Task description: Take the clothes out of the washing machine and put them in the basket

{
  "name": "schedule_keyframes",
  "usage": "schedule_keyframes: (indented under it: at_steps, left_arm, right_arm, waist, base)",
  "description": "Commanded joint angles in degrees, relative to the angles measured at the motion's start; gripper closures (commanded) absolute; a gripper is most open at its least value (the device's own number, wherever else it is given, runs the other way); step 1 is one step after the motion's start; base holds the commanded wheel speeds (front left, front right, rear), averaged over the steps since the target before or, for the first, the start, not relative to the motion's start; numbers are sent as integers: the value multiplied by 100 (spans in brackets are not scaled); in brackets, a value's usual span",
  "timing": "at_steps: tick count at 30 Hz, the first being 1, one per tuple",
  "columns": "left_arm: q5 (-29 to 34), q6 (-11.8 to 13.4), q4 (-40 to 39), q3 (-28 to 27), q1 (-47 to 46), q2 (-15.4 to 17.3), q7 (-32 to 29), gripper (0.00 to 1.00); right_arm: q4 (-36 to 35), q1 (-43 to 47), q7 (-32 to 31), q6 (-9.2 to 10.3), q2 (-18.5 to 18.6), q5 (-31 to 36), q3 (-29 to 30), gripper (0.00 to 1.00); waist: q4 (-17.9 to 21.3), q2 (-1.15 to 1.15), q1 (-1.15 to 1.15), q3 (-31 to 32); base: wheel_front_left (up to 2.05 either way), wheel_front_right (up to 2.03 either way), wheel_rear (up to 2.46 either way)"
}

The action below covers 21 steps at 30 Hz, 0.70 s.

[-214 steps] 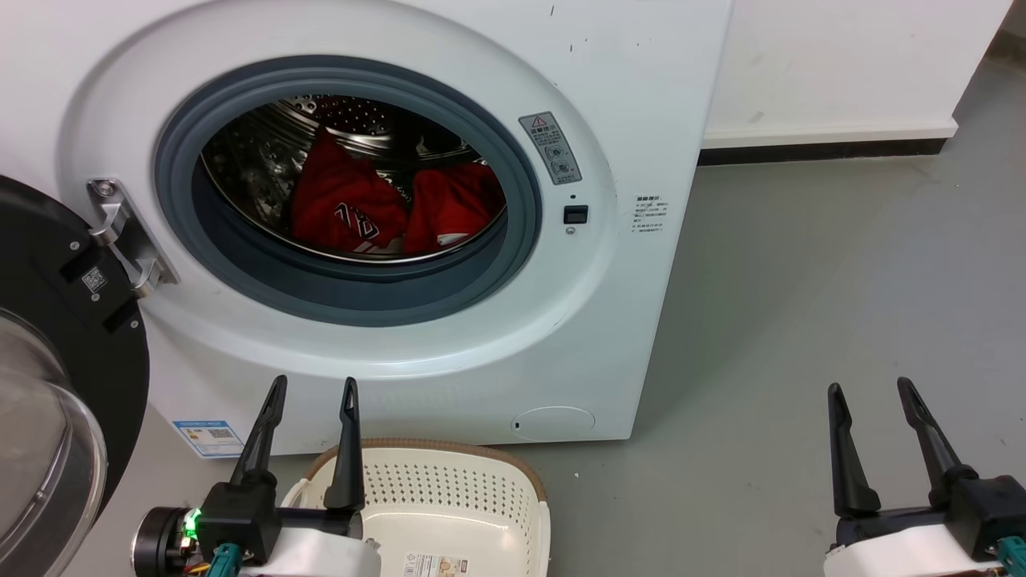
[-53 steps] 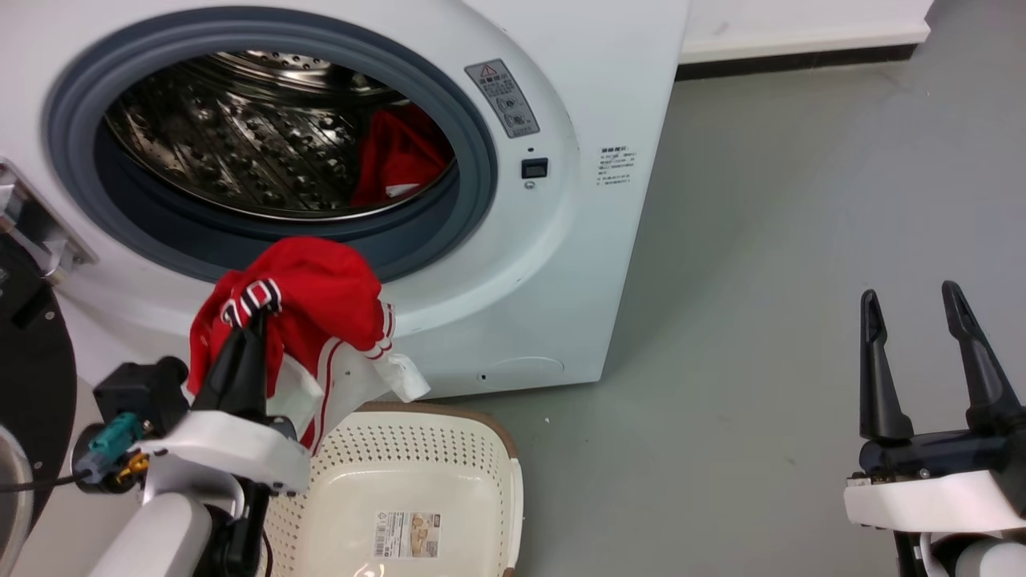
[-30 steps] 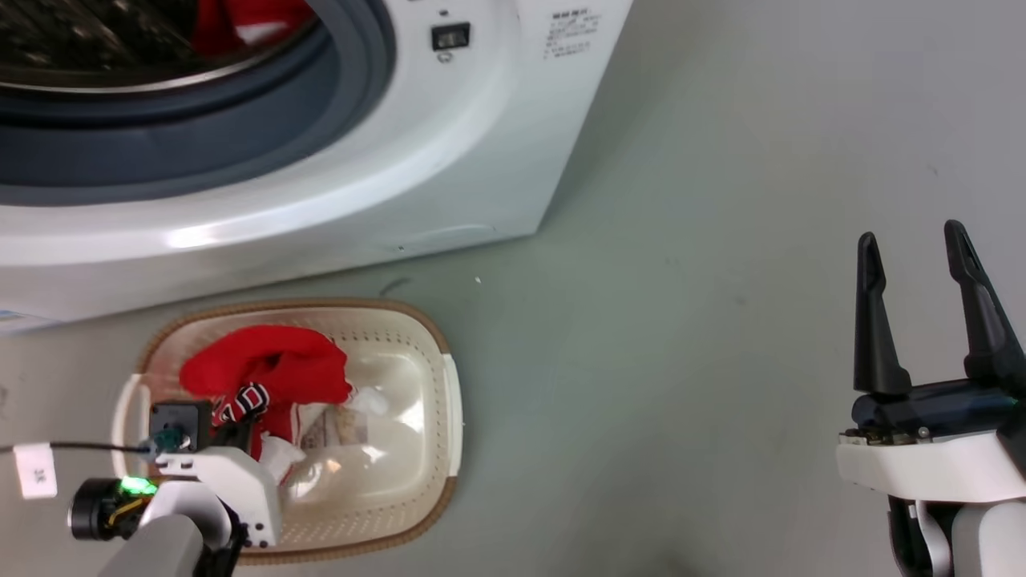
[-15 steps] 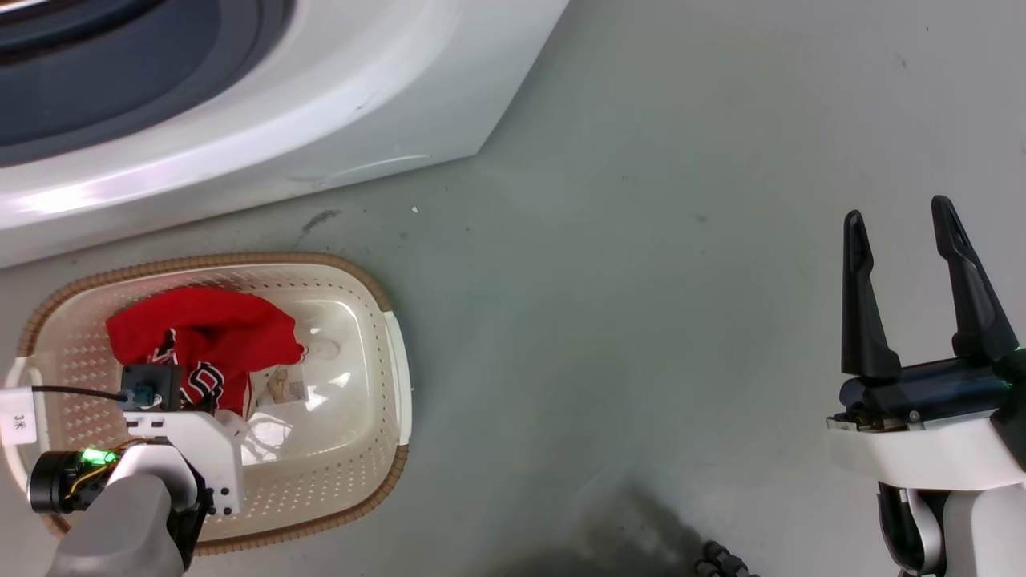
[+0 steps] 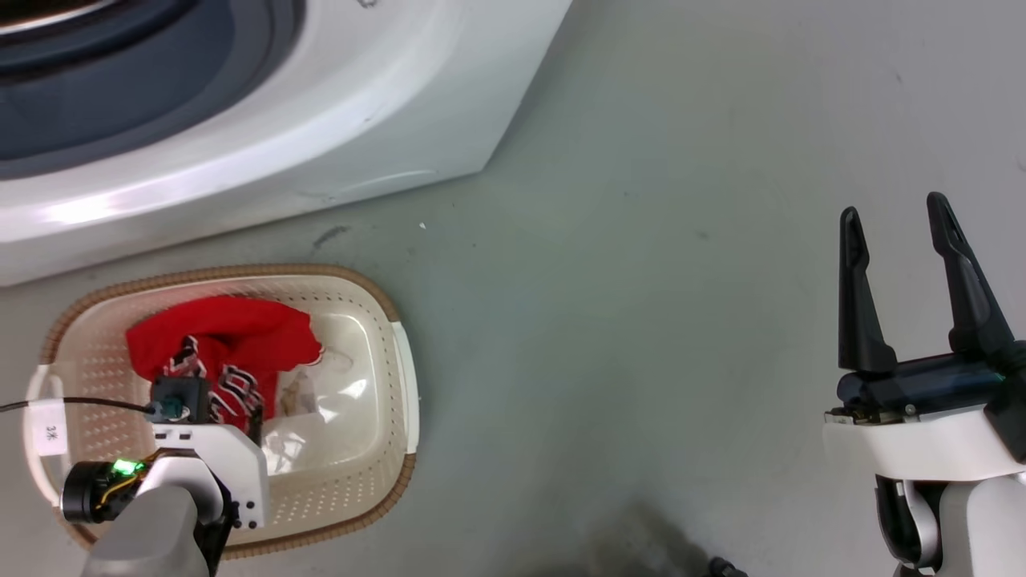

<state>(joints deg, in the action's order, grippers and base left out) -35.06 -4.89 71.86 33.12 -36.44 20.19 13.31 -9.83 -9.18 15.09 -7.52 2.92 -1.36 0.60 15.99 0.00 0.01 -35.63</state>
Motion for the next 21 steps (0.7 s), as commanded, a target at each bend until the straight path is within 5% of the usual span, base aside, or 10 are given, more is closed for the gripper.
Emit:
schedule_keyframes:
  at_steps: [1, 8, 21]
  left_arm:
    - [-3, -14, 11, 4, 83, -8, 59, 0]
    - [23, -26, -352, -116, 261, -131, 193, 0]
    - [985, 402, -3220, -1309, 1601, -98, 190, 0]
  right_arm:
    - [27, -57, 12, 6, -7, 30, 24, 0]
    - [166, 163, 12, 6, -5, 189, 275, 0]
    - [515, 487, 13, 6, -6, 318, 709, 0]
  waist:
    - [-90, 0, -1, 181]
    - [-449, 0, -1, 826]
    - [-1028, 0, -1, 1816]
  base:
    - [0, 0, 0]
    - [0, 0, 0]
    - [0, 0, 0]
